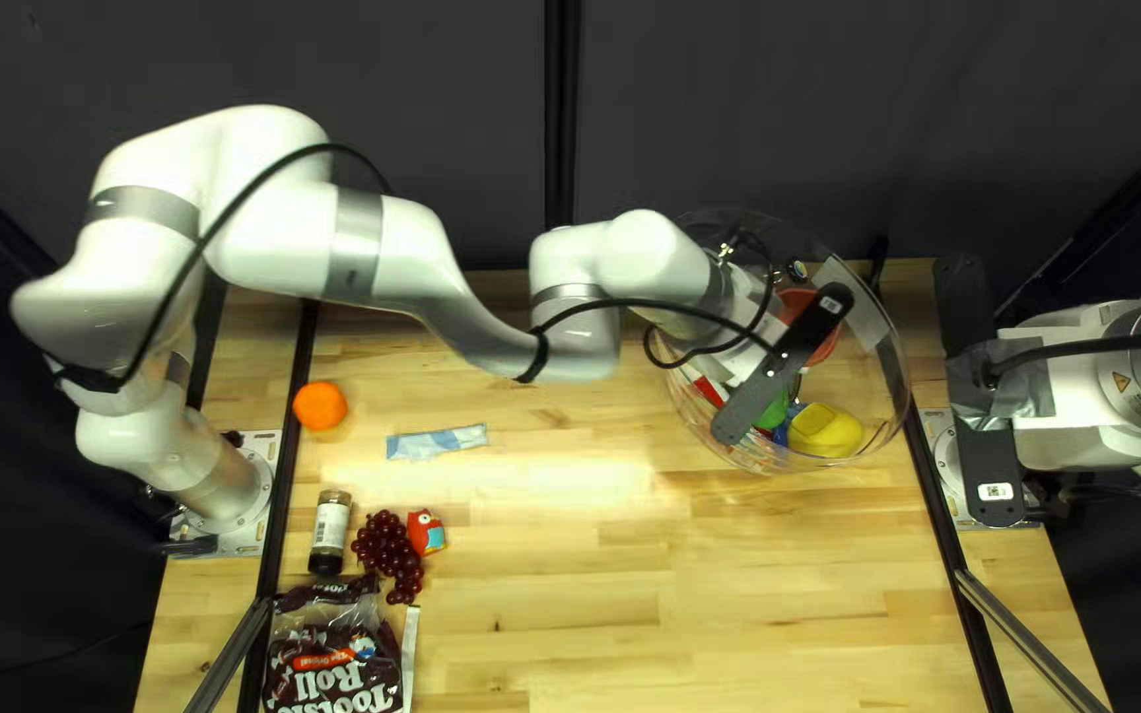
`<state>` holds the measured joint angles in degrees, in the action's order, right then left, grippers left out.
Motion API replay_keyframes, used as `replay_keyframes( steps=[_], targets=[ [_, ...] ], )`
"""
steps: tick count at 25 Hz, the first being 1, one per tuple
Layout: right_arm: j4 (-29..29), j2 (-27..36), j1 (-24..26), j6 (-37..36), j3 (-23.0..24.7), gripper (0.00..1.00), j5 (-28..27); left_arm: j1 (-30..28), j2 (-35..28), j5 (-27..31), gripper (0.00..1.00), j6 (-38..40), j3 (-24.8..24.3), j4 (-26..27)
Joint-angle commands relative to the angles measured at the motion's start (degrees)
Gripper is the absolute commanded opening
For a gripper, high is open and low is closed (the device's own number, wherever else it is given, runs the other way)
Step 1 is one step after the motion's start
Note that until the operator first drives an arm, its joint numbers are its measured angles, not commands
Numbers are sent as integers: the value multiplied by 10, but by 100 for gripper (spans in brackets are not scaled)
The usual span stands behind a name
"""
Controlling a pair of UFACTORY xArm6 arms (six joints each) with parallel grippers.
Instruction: Pick up trash and place into trash bin
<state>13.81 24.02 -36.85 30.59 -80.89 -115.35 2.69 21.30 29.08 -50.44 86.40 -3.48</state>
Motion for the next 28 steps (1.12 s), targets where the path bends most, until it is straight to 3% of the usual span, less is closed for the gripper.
replay_keyframes(
  steps=[1,7,12,15,19,24,28],
  targets=[
    [0,0,0,0,0,100,0,-1,27,7,100,10,27,27],
    [0,0,0,0,0,100,0,-11,-31,38,100,1,-20,54],
    [0,0,0,0,0,100,0,-37,-104,133,100,-1,-58,53],
    [0,0,0,0,0,100,0,-72,-181,188,100,21,-114,41],
    [0,0,0,0,0,100,0,-112,-250,219,100,69,-182,12],
    [0,0,0,0,0,100,0,-138,-308,184,100,163,-316,-8],
    [0,0,0,0,0,100,0,-125,-306,93,100,194,-415,25]
  ],
)
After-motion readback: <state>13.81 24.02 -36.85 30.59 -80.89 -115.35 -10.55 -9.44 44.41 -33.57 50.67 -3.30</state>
